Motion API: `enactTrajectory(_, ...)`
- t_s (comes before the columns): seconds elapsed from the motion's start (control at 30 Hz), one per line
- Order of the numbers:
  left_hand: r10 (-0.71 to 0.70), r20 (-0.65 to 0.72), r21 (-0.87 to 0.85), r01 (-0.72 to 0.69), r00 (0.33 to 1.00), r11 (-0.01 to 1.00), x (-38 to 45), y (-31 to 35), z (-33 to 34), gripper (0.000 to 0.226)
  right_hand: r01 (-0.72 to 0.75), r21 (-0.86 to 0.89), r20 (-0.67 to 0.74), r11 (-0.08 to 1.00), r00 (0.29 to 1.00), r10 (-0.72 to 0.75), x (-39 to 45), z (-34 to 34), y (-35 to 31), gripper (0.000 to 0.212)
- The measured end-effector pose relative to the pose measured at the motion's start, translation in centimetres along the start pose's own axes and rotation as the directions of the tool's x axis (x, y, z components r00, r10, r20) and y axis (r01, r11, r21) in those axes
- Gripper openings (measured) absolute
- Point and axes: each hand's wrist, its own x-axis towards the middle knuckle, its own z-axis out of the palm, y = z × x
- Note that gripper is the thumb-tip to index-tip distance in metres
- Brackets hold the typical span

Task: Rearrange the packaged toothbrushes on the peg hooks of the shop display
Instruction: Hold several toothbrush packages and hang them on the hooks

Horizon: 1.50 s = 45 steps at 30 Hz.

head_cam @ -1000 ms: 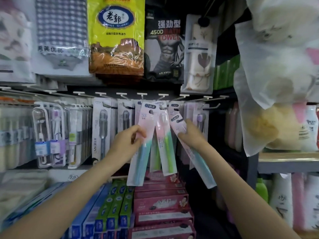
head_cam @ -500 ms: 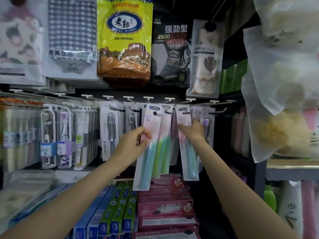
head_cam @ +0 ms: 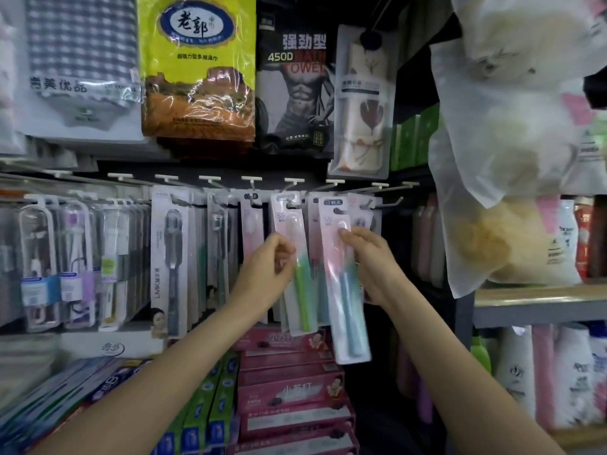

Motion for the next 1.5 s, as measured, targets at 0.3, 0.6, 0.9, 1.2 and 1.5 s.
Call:
enactTrajectory(0.3,-0.312,0.002,-0.03,0.312,0.95,0.95,1.8,-1.3,-0.8,0.044,0.281,-0.755,0.089,0.592,0.939,-0.333,1.6,0.2,-1.5,0.037)
enactTrajectory(0.6,-0.375,-0.032,0.048,0.376,0.927,0.925,3.1,-2.4,-0.5,0.018,-0.066,-0.235,-0.204,0.97,0.979,0.017,3.9,3.1,-0.7,0.042)
enactTrajectory(0.9,-0.183,-0.079,0.28,0.198,0.98,0.939,2.9,-2.8,-3.4,0.017,0.02,-0.446,-0.24,0.895,0.961,-0.141,3.2,3.7,1.2,0.04)
enactTrajectory(1.2,-0.151,-0.014,0.22,0.15,0.989,0.964,2.1,-3.4,-3.2,0.008,0.248,-0.591,0.018,0.767,0.955,-0.295,-1.3,7.3,9.2,0.042)
enactTrajectory(1.5,-0.22,0.079,0.07,0.215,0.972,0.974,2.5,-4.2,-4.2,0.006,-0.019,-0.347,-0.24,0.938,0.968,-0.069,-1.6,8.9,11.4,0.048)
